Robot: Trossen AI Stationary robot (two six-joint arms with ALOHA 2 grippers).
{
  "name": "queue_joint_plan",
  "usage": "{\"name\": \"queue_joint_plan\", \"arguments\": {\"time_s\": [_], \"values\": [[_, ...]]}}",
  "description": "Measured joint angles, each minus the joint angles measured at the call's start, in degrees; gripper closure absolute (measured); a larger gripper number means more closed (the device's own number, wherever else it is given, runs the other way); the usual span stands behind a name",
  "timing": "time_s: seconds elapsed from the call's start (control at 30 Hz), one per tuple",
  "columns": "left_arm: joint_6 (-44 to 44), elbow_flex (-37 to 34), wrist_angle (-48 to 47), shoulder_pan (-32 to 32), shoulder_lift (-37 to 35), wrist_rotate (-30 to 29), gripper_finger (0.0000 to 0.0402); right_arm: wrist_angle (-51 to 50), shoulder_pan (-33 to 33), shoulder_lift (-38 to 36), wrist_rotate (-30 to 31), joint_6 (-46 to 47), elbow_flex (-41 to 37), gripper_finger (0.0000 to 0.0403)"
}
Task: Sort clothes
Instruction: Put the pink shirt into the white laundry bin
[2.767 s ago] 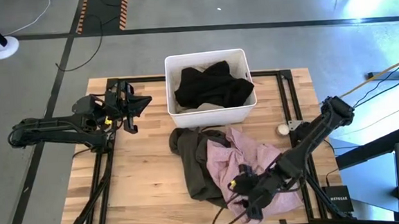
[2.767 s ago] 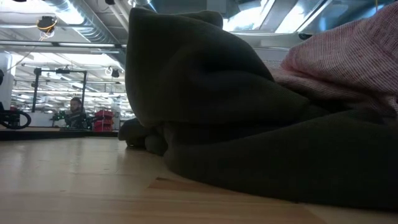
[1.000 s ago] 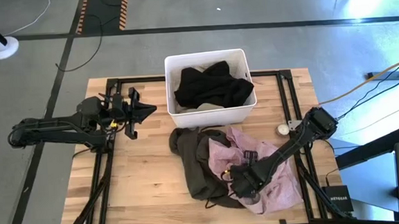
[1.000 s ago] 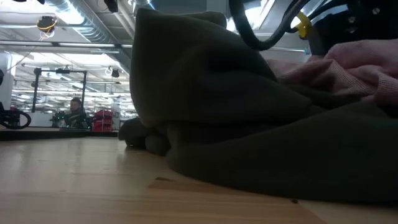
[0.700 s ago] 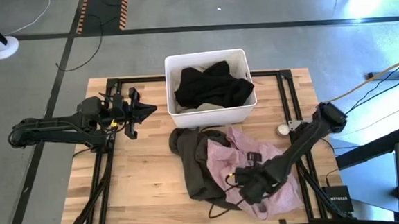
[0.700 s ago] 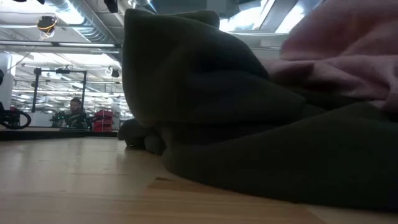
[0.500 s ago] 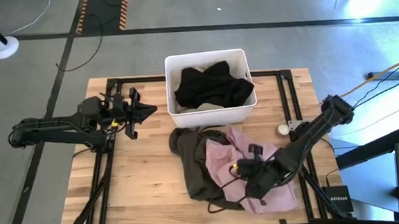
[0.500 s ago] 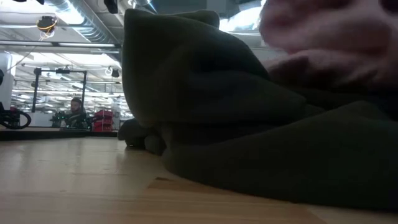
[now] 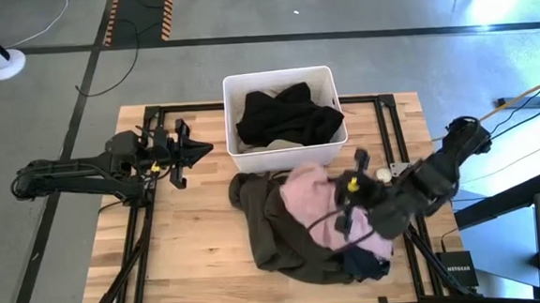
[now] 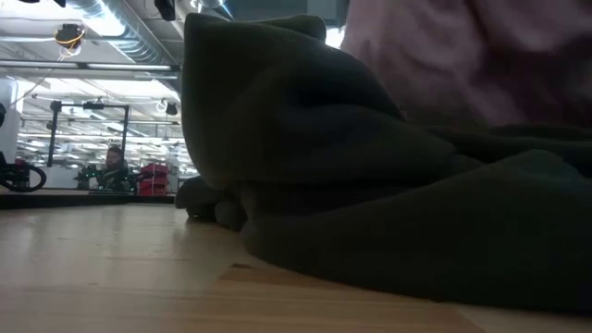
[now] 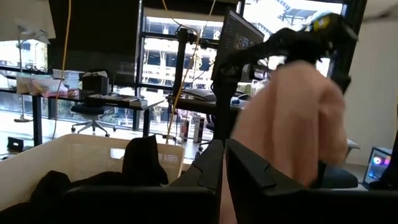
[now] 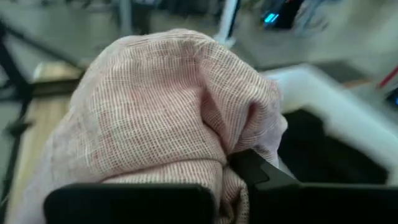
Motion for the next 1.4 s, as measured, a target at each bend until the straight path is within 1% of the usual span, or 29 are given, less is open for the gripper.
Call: {"name": "queue_joint_plan", "arguments": {"time_s": [0.13, 0.23, 0.37, 0.5, 0.57, 0.67, 0.83, 1.0, 1.1, 1.23, 1.4], "values": [[0.11, 0.00, 0.00, 0.00, 0.00, 0.00, 0.0386, 2.87, -3.62, -0.02, 4.05, -9.30, 5.84, 0.0377], [0.82, 0.00, -0.02, 0.00, 0.00, 0.00, 0.0386, 7.23, -7.30, -0.02, 4.43, -18.34, 9.55, 0.0377], [1.17, 0.00, -0.07, -0.02, 0.00, 0.00, 0.0386, 17.26, -13.08, -0.02, 3.94, -31.55, 12.78, 0.0377], [3.71, 0.00, -0.02, 0.00, 0.00, -0.02, 0.0386, 32.20, -19.53, -0.02, -0.30, -46.07, 14.43, 0.0376], [5.59, 0.00, -0.02, 0.00, 0.00, -0.01, 0.0386, 40.17, -22.89, -0.02, -4.40, -51.77, 14.96, 0.0376], [8.66, 0.00, 0.06, 0.02, 0.00, -0.02, 0.0386, 51.54, -27.86, -0.02, -11.54, -57.70, 15.36, 0.0376], [13.44, 0.00, 1.97, 0.05, 0.02, -0.02, 0.0386, 66.63, -36.46, 0.31, -22.08, -63.21, 15.36, 0.0375], [17.38, 0.00, 4.68, 0.07, 0.00, -0.02, 0.0386, 76.93, -44.22, 1.44, -29.38, -66.05, 15.38, 0.0375], [19.67, 0.00, 5.94, 0.07, 0.00, -0.02, 0.0386, 80.66, -48.09, 2.35, -31.10, -67.13, 15.38, 0.0375], [24.90, 0.00, 6.14, 0.07, 0.00, -0.02, 0.0386, 83.75, -52.69, 3.57, -33.21, -68.53, 15.36, 0.0376], [31.73, 0.00, 6.14, 0.07, 0.00, -0.02, 0.0386, 82.41, -56.69, 3.65, -33.62, -70.04, 15.39, 0.0376]]}}
